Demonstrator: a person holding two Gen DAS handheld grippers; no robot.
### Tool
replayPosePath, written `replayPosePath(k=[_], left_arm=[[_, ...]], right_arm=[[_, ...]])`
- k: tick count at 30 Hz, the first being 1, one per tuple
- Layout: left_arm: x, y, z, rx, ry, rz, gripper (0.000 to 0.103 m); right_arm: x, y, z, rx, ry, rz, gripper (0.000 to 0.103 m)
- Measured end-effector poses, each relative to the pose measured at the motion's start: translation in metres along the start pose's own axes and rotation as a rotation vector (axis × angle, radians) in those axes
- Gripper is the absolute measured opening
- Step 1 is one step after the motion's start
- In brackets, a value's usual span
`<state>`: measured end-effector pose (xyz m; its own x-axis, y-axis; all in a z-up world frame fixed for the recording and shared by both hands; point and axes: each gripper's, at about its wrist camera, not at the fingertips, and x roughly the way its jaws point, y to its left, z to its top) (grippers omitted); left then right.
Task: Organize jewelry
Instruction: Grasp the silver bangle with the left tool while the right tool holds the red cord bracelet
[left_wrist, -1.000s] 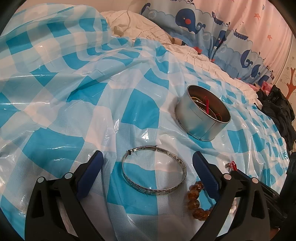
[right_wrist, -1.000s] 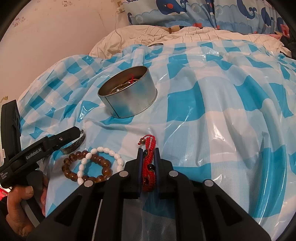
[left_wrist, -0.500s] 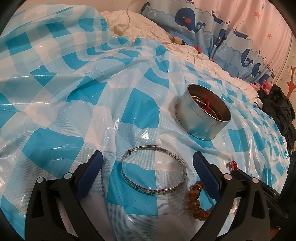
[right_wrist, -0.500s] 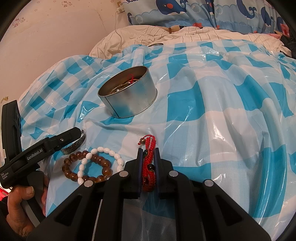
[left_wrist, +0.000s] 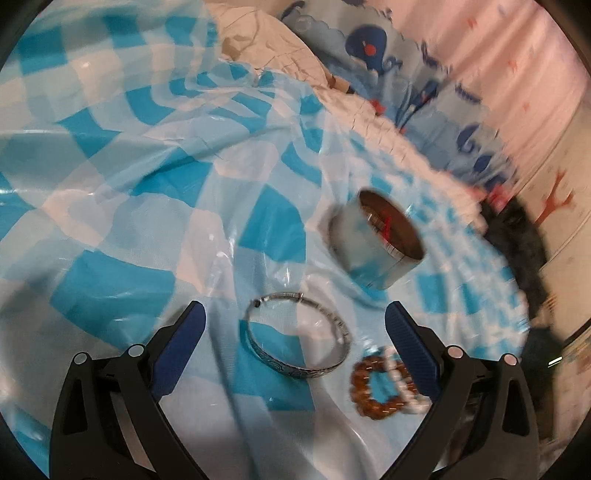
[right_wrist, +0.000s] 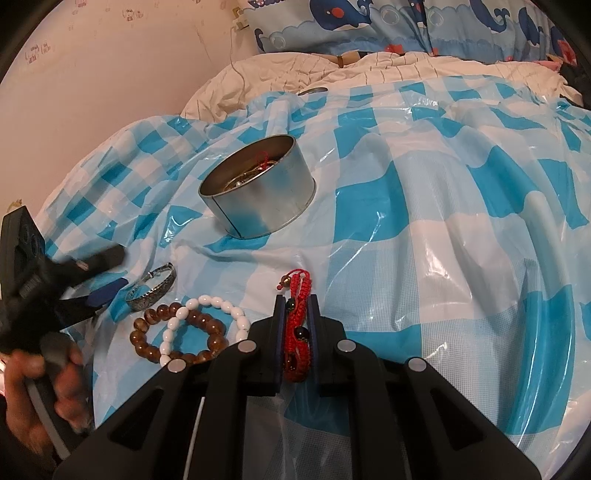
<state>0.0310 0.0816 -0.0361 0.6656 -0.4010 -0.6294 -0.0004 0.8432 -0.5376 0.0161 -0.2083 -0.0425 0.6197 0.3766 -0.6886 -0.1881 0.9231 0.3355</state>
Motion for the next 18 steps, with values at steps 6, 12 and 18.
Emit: replayPosePath(k=[6, 12, 18], left_arm=[[-0.036, 0.007, 0.008, 0.006, -0.067, -0.016, 0.094], [-0.017, -0.032, -0.017, 0.28, -0.047, 0.122, 0.094], [0.004, -0.034, -0.024, 0.291, 0.014, 0.141, 0.094]], right_arm=[[0.0, -0.002, 0.0, 0.011, -0.002, 0.022, 0.012], [0.001, -0.003, -0.001, 0.01, 0.0, 0.02, 0.012], [0.001, -0.003, -0.001, 0.009, 0.001, 0.018, 0.013]])
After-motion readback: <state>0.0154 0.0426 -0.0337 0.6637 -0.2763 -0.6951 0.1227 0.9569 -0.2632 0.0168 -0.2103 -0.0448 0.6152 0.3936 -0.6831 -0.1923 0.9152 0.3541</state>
